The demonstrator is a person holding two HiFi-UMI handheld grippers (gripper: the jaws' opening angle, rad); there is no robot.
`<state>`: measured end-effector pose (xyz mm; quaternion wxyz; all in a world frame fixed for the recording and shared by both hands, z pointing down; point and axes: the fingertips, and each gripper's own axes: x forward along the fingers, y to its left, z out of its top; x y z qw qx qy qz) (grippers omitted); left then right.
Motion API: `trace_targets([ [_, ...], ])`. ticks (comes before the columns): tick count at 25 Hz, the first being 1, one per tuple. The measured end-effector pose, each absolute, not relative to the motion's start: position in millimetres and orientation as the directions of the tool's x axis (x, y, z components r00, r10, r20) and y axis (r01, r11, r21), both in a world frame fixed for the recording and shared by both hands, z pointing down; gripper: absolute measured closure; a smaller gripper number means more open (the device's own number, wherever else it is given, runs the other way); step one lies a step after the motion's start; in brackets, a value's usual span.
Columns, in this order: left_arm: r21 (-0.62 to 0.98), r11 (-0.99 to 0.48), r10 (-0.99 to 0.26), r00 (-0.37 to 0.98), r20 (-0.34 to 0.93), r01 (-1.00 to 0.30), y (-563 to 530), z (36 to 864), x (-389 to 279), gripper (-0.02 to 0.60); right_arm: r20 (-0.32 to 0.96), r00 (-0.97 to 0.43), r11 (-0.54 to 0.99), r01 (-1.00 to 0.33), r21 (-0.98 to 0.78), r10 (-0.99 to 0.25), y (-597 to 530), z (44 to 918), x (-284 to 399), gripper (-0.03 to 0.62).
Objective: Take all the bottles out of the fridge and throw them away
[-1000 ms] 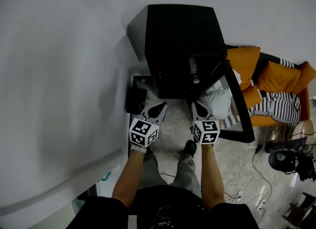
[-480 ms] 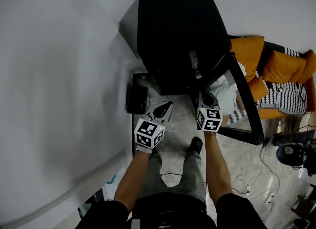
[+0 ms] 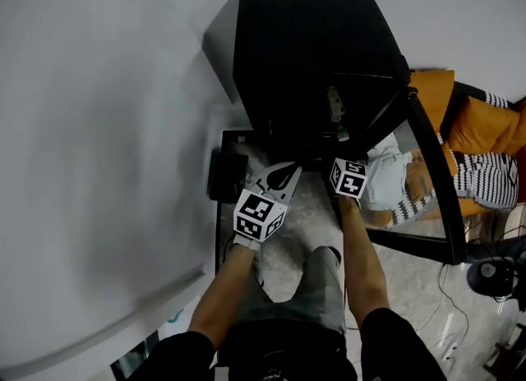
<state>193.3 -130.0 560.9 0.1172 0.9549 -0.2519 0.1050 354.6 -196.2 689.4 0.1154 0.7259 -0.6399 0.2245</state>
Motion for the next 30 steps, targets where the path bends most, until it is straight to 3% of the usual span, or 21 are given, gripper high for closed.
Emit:
trace_targets([
  [12,0.118,-0.869,-0.448,0.864,0.23,-0.481,-162.0,631.3,187.5,0.575,0.411,0.293,-0.286,-0.955,0.079,-0.863,-238.9,745.6,378.5,0.336],
  [16,0.11,-0.87,-0.448,0.865,0.224,-0.48,-168.2,638.4,184.0,0.575,0.406,0.289,-0.307,-0.952,0.021,-0.867,-248.6,748.9,379.5,0.342],
  [18,0.109,-0.87,-0.451,0.865,0.222,-0.481,-170.5,639.3,181.2,0.575,0.398,0.283,-0.302,-0.953,0.014,-0.873,-250.1,745.9,378.3,0.387],
  [30,0.134,-0.869,-0.443,0.87,0.218,-0.476,-166.6,585.6,170.6,0.575,0.396,0.23,-0.246,-0.969,0.011,-0.889,-237.6,684.7,354.5,0.398],
])
